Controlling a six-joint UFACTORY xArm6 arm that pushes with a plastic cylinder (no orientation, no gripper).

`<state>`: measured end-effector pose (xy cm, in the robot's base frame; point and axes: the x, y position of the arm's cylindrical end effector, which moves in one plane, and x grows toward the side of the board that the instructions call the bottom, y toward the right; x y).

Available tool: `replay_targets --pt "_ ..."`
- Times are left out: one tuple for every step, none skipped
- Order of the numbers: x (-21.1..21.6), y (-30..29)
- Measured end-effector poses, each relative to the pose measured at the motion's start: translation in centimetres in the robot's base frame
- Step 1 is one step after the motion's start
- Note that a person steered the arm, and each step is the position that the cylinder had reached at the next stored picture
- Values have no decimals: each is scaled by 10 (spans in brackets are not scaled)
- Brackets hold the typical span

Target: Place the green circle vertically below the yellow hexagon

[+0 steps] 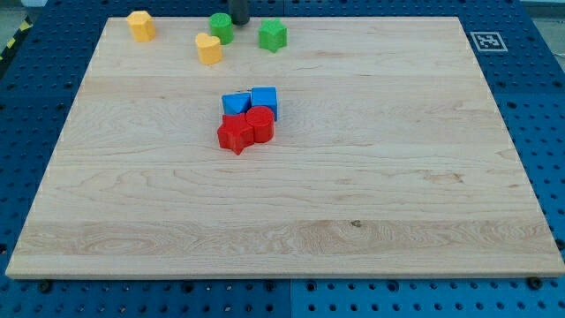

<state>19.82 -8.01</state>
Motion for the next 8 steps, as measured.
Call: replay_targets --pt "14 -11" --pt "22 -30" --pt "33 -40" --pt "40 -56" --pt "40 -64" --pt "40 -75" --pt "48 -80" --pt "69 -71"
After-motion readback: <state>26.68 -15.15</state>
